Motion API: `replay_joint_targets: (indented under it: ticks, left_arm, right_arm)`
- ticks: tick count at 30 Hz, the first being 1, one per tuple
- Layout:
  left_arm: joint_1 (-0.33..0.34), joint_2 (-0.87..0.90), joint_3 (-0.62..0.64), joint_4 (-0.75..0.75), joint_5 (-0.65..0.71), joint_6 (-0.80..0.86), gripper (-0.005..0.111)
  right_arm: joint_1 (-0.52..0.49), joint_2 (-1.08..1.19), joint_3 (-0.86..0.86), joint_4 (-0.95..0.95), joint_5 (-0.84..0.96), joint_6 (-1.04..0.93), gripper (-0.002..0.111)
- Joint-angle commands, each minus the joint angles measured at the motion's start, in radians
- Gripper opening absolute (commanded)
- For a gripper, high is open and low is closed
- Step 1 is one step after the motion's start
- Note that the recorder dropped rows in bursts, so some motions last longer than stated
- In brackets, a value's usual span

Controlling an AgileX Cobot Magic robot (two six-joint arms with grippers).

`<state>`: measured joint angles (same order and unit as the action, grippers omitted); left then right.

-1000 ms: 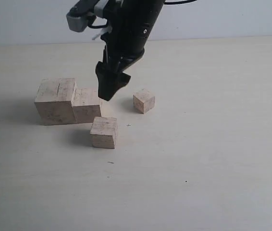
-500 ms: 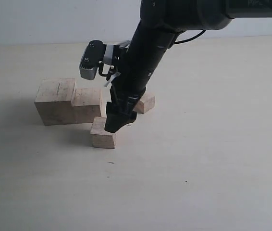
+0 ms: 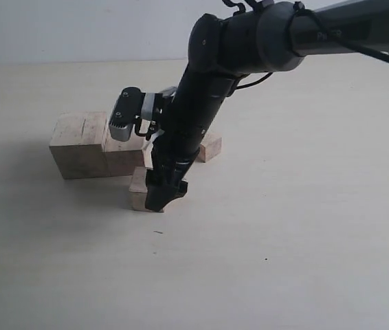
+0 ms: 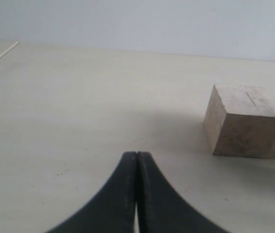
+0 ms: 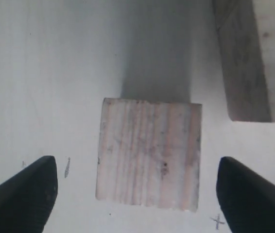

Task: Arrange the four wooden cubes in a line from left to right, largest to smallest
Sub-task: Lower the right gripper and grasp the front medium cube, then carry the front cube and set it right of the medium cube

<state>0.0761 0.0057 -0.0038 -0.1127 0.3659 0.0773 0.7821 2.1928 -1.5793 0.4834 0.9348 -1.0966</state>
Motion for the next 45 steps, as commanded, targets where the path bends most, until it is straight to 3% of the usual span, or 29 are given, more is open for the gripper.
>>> replay_joint_targets:
  ticks: [1,5,7,13,14,25,36,45]
  left_arm:
    - [-0.006,-0.006,0.004,0.001,-0.011,-0.004,0.000]
    - [-0.006,-0.006,0.004,0.001,-0.011,-0.004,0.000]
    - [-0.006,-0.006,0.004,0.001,-0.011,-0.004,0.000]
    - [-0.006,-0.006,0.004,0.001,-0.011,-0.004,0.000]
    - [-0.006,-0.006,0.004,0.001,-0.011,-0.004,0.000]
    - [-0.006,-0.006,0.004,0.001,-0.011,-0.004,0.000]
    - [-0.006,-0.006,0.004,0.001,-0.011,-0.004,0.000]
    - [-0.006,-0.006,0.004,0.001,-0.011,-0.004,0.000]
  right_arm:
    - [0.009,0.009,0.004,-0.008,-0.024,-0.010,0.084]
    - [0.009,0.009,0.004,-0.064,-0.049,0.019,0.075]
    - [0.009,0.009,0.004,-0.087,-0.051,0.046,0.062]
    - [0.009,0.009,0.004,-0.128,-0.018,0.080,0.003]
    - [0.009,0.009,0.004,-0.150,-0.017,0.089,0.000]
    - [-0.051,0.009,0.004,-0.248,-0.004,0.098,0.000]
    - [-0.104,0.009,0.004,-0.122,-0.134,-0.142,0.000]
    - [-0.102,0.066,-0.063,-0.089,-0.176,-0.159,0.000]
